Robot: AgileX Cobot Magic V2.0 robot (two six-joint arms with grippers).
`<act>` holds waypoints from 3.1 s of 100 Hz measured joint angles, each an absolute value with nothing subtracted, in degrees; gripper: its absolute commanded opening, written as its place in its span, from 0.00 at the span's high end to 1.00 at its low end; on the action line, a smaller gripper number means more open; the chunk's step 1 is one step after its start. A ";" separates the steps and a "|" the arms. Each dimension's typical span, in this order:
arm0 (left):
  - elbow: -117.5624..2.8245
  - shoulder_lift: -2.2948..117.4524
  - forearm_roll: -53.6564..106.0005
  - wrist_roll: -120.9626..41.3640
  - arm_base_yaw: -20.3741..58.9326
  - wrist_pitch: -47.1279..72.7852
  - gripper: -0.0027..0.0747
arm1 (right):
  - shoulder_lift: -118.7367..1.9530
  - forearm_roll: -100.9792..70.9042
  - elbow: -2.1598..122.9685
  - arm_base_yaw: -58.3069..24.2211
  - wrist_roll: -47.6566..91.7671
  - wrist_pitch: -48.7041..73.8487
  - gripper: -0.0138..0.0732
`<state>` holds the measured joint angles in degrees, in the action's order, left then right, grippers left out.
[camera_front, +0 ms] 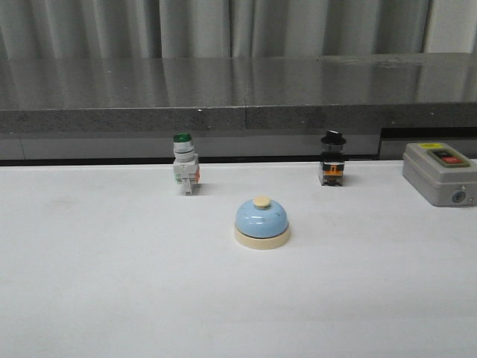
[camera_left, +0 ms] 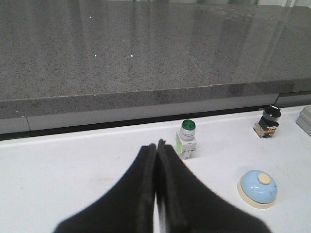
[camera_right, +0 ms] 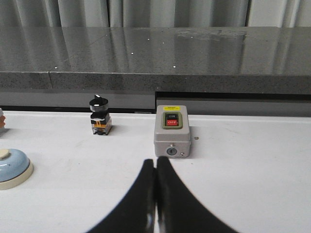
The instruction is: Place and press bell with both arms
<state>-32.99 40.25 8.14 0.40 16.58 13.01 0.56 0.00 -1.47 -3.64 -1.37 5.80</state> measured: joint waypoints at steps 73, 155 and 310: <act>-26.36 34.12 2.40 0.40 16.58 8.77 0.99 | 0.56 0.00 -1.47 -3.64 -1.37 5.80 0.92; 0.01 -0.15 -2.45 6.54 9.10 5.18 0.99 | 0.56 0.00 -1.47 -3.64 -1.37 5.80 0.92; 0.01 -0.27 -2.11 6.59 5.33 4.97 0.99 | 0.56 0.00 -1.47 -3.64 -1.37 5.29 0.92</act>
<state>0.01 -0.27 -2.11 6.59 5.33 4.97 0.56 0.00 -1.47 -3.64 -1.37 5.29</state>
